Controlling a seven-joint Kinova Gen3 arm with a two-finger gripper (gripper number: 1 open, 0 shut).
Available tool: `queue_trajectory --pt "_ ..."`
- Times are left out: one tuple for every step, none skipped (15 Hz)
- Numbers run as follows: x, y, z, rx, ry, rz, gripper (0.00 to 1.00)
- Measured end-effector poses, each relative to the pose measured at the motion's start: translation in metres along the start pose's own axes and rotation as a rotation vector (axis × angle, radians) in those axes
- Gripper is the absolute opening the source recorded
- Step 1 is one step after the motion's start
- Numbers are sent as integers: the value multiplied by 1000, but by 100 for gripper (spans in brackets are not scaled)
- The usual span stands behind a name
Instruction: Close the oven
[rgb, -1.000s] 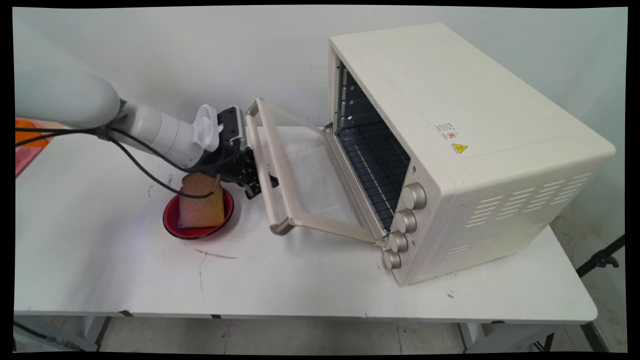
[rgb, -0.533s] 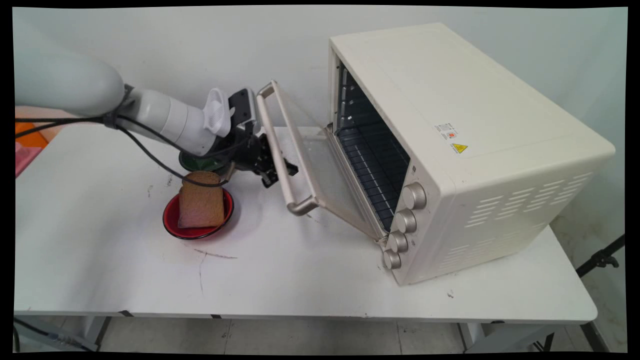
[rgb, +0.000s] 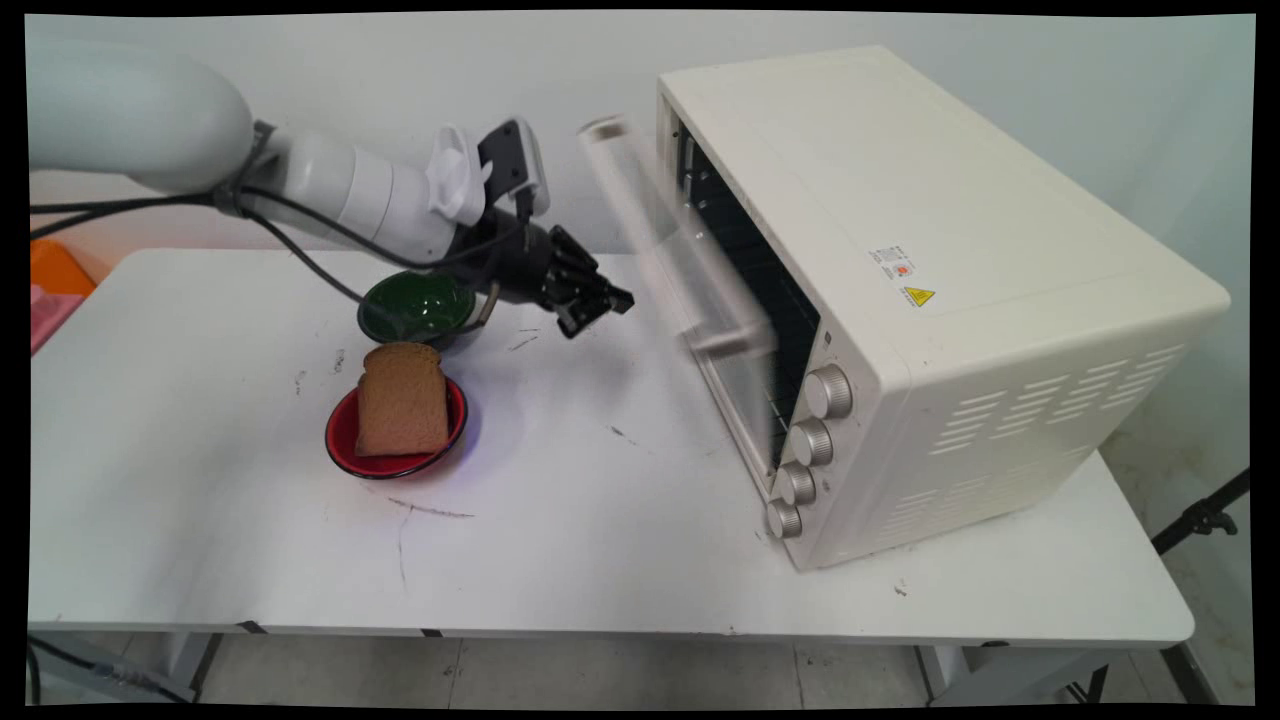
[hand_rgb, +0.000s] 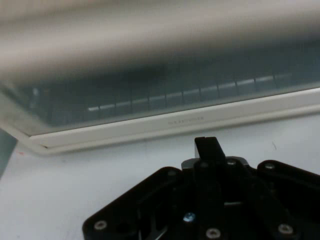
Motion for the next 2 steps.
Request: queue_trajectory --pt "4 -1 -2 3 6 -7 0" --pt "9 -3 -5 7 13 -17 0"
